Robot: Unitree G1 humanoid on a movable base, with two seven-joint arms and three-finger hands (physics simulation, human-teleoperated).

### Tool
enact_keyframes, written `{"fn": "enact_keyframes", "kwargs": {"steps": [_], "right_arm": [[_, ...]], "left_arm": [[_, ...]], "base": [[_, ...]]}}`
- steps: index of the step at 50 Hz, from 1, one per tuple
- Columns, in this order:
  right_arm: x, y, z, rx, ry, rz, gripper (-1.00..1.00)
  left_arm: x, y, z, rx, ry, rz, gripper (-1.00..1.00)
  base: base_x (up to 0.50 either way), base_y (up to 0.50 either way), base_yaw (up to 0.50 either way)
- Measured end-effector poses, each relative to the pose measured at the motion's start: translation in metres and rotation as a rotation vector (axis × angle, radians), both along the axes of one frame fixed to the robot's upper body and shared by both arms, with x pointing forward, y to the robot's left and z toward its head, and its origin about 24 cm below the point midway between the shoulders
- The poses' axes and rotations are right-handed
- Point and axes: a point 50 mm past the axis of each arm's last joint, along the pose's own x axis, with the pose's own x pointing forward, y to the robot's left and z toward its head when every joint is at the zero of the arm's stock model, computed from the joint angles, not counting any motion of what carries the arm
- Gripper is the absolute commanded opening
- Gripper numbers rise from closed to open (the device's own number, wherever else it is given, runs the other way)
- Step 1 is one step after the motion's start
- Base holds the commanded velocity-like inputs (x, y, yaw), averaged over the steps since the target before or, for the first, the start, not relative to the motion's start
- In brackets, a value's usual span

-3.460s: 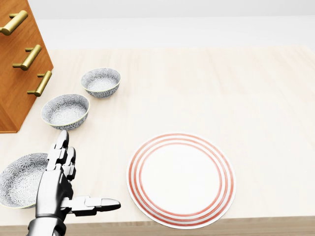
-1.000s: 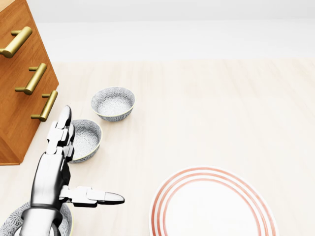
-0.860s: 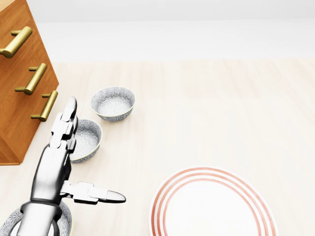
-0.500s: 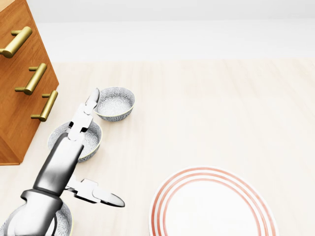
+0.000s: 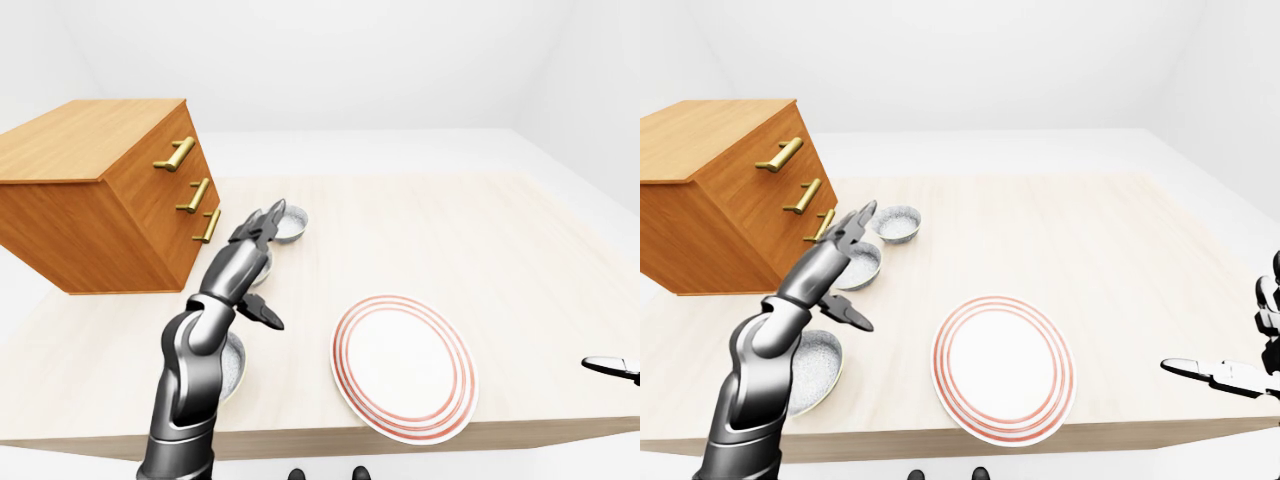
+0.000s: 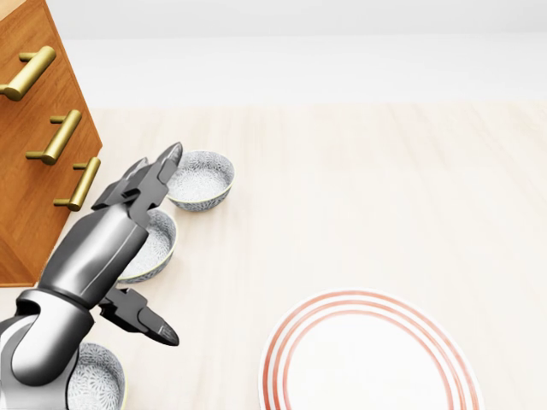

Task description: Put the bowl in the middle on the plate.

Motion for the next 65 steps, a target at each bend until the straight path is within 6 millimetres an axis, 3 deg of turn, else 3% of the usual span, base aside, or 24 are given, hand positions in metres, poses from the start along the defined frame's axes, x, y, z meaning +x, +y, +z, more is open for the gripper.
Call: {"fn": "enact_keyframes", "kwargs": {"steps": [15, 28, 65], "right_arm": [[0.0, 0.001, 0.0, -0.005, 0.002, 0.003, 1.0], [-0.001, 0.001, 0.0, -0.007, 0.006, 0.005, 1.0], [0.0, 0.001, -0.001, -0.007, 0.013, 0.001, 1.0]], "left_arm": [[0.01, 0.022, 0.002, 0.228, 0.008, 0.149, 1.0], [0.022, 0.037, -0.001, 0.325, 0.031, 0.23, 1.0], [0.05, 0.044, -0.013, 0.418, 0.067, 0.272, 1.0]], "base": [[0.0, 0.0, 0.0], [0.0, 0.0, 0.0], [0.0, 0.0, 0.0]]}}
